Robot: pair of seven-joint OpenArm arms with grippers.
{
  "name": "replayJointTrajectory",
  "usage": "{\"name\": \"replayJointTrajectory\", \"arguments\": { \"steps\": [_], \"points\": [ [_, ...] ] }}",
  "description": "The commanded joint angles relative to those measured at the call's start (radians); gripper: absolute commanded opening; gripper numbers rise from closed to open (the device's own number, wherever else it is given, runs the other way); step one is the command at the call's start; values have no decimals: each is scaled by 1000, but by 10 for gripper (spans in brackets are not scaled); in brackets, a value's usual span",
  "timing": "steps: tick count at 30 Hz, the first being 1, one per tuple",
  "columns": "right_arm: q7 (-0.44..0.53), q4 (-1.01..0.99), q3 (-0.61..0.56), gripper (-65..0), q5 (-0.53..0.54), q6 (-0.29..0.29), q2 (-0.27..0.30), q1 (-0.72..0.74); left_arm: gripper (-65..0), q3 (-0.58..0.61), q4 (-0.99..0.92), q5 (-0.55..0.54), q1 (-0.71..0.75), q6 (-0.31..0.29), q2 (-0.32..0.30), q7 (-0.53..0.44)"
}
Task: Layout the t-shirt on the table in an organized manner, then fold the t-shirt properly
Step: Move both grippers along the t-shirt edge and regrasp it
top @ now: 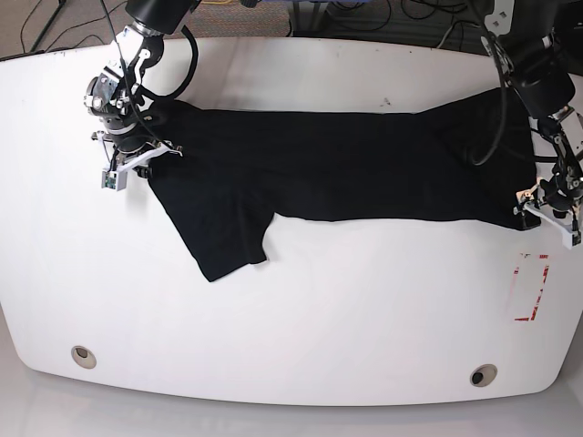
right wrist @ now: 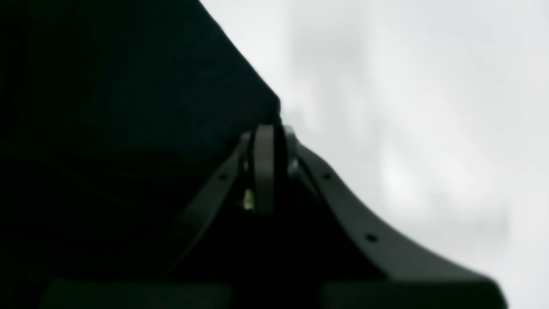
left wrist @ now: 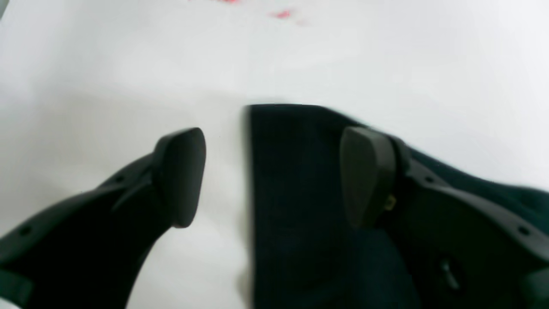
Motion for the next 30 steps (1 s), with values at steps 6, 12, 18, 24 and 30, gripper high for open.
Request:
{"name": "replayJointTrajectory", "arguments": {
  "steps": [6, 12, 18, 24, 30],
  "points": [
    [-14, 6, -1, -648, -8, 5, 5, 3, -185, 5, -61, -10, -23, -4, -42, -83],
    [-14, 6, -1, -648, -8, 5, 5, 3, -185, 8, -68, -8, -20, -7, -42, -83],
    [-14, 41, -1, -648, -8, 5, 4, 2, -186, 34, -68, -14, -20, -9, -38, -83],
    [-16, 56, -1, -648, -8, 5, 4, 2, -190, 105, -68, -16, -23, -9, -13, -82],
    [-16, 56, -1, -647, -8, 5, 4, 3, -193, 106, -65, -16, -23, -9, 4, -80]
  ]
}}
